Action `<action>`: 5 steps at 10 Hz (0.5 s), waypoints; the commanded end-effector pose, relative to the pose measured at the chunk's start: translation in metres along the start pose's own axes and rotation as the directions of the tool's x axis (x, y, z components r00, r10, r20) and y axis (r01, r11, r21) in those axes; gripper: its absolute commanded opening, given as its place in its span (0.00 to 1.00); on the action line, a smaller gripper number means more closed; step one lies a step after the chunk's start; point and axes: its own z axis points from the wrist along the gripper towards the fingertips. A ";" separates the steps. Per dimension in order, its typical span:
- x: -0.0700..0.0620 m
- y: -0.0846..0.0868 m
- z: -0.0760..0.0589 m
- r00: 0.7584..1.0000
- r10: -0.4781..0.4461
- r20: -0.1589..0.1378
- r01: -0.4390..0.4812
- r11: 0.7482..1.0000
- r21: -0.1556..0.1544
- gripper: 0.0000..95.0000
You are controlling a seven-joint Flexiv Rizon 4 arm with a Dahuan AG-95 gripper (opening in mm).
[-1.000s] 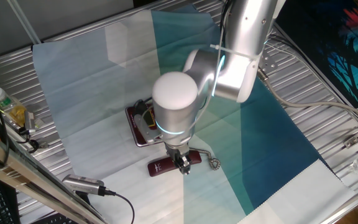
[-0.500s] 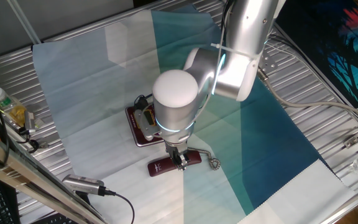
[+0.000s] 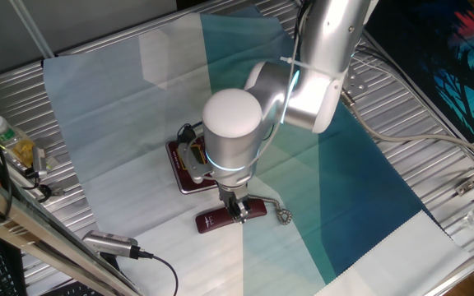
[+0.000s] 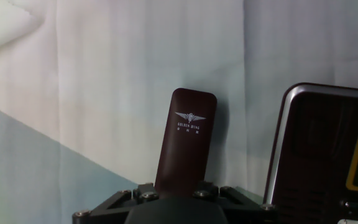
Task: Place the handset of the telephone on the corresponding phone cradle
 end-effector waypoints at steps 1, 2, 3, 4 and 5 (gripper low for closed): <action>0.000 0.000 0.002 1.000 -0.002 0.003 0.002 1.000 -0.005 0.60; 0.000 0.000 0.003 1.000 -0.002 0.004 0.002 1.000 -0.009 0.60; 0.000 0.000 0.003 1.000 -0.003 0.004 0.003 1.000 -0.010 0.60; 0.000 0.000 0.005 1.000 -0.004 0.004 0.004 1.000 -0.009 0.60; 0.001 0.000 0.007 1.000 -0.004 0.005 0.004 1.000 -0.009 0.60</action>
